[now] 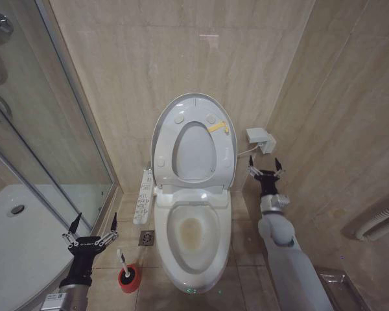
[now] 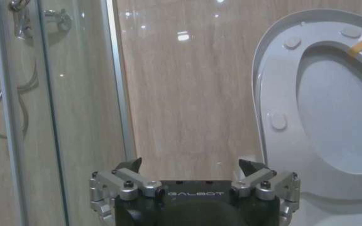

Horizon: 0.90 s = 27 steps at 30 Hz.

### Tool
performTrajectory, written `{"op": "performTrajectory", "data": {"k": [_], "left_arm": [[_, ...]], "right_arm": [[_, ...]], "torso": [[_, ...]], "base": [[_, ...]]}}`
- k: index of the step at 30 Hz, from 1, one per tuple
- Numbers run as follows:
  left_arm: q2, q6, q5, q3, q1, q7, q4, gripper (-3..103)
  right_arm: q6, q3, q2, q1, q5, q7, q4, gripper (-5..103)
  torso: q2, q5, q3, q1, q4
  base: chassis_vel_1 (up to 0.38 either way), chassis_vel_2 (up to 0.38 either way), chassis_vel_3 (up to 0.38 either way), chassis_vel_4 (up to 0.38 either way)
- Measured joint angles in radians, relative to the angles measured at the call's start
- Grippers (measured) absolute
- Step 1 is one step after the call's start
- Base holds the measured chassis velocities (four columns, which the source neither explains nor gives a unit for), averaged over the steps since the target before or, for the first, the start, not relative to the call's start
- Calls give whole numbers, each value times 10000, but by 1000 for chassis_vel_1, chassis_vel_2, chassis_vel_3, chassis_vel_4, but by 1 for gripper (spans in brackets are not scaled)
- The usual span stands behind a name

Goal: Open the toilet lid, clean the toilet bowl with a toilet brush, close the toilet lid, and flush.

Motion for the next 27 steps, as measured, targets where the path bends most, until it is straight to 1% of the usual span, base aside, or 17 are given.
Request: {"op": "performTrajectory", "data": {"k": [2, 5, 6, 7, 8, 12, 27], "left_arm": [[0, 0, 0, -1, 0, -1, 0, 100], [0, 0, 0, 0, 0, 0, 0, 100], [0, 0, 0, 0, 0, 0, 0, 100], [0, 0, 0, 0, 0, 0, 0, 100], [0, 0, 0, 0, 0, 0, 0, 100], [0, 0, 0, 0, 0, 1, 0, 100], [0, 0, 0, -1, 0, 1, 0, 100]], "right_arm": [[34, -23, -4, 213, 0, 7, -203, 100], [302, -49, -136, 1174, -137, -134, -1100, 100], [302, -49, -136, 1174, -137, -134, -1100, 100], [364, -56, -182, 1479, -188, -160, -1385, 100], [398, -65, -224, 1815, -210, -173, -1631, 100], [415, -103, -281, 2511, -205, -171, -2160, 100], [412, -343, -164, 4182, -317, -161, -3545, 100]], "torso": [[0, 2, 0, 0, 1], [0, 0, 0, 0, 2], [0, 0, 0, 0, 2], [0, 2, 0, 0, -1], [0, 1, 1, 1, 2], [0, 2, 0, 0, 1], [0, -1, -1, -1, 0]], "base": [[0, 0, 0, 0], [0, 0, 0, 0], [0, 0, 0, 0], [0, 0, 0, 0], [0, 0, 0, 0], [0, 0, 0, 0], [0, 0, 0, 0]]}}
